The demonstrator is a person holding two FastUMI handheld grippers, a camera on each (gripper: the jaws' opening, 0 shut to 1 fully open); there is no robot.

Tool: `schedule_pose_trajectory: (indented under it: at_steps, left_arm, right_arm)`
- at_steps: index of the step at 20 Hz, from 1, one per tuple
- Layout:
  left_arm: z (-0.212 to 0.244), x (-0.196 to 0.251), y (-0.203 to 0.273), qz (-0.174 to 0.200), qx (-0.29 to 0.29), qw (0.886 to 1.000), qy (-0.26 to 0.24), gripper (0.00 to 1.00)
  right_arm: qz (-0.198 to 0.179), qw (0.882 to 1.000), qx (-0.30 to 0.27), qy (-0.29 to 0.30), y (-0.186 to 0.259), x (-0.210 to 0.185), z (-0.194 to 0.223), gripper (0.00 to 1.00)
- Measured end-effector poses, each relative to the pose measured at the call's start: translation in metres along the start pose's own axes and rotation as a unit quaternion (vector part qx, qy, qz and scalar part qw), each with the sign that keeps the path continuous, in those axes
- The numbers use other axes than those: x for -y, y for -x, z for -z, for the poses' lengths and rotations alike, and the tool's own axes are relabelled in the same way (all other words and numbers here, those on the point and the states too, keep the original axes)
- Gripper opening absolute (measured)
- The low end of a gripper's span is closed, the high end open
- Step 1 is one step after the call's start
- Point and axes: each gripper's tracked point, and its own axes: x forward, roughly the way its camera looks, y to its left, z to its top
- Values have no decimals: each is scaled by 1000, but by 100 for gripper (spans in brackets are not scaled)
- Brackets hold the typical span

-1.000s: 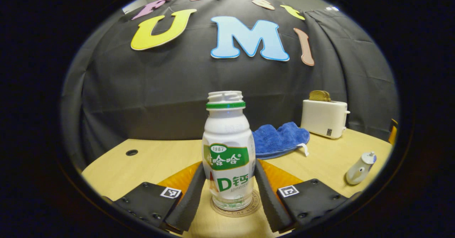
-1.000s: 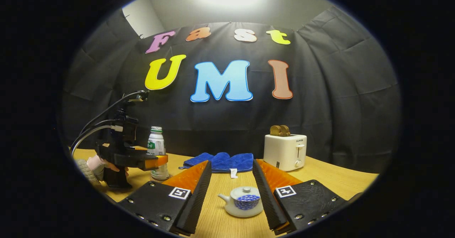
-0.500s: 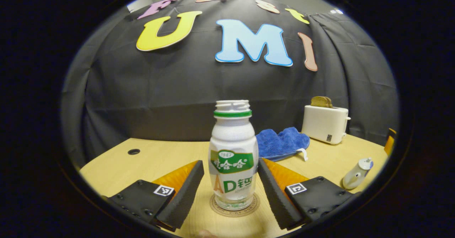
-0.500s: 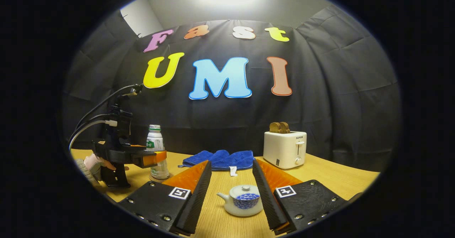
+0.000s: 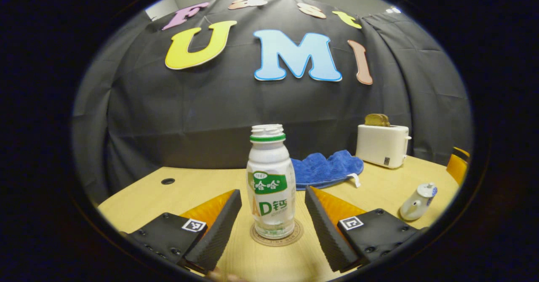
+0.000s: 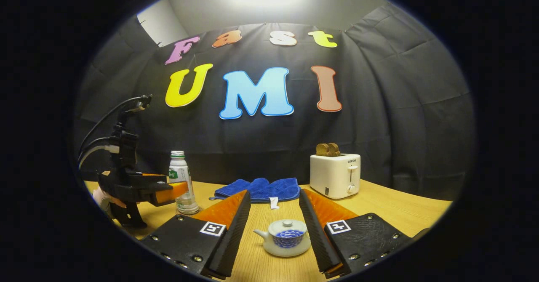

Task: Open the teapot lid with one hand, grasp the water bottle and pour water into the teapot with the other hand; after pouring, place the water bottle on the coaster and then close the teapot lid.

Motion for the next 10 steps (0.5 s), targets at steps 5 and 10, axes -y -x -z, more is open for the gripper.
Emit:
schedule_pose_trajectory:
  at_steps: [5, 10]
  left_arm:
    - [1, 4, 31, -17, 10, 1000, 10, 100]
    - [1, 14, 76, -34, 28, 999, 11, 100]
  right_arm:
    - [-1, 1000, -14, -10, -3, 1, 7, 72]
    - [-18, 999, -41, -13, -4, -7, 20, 72]
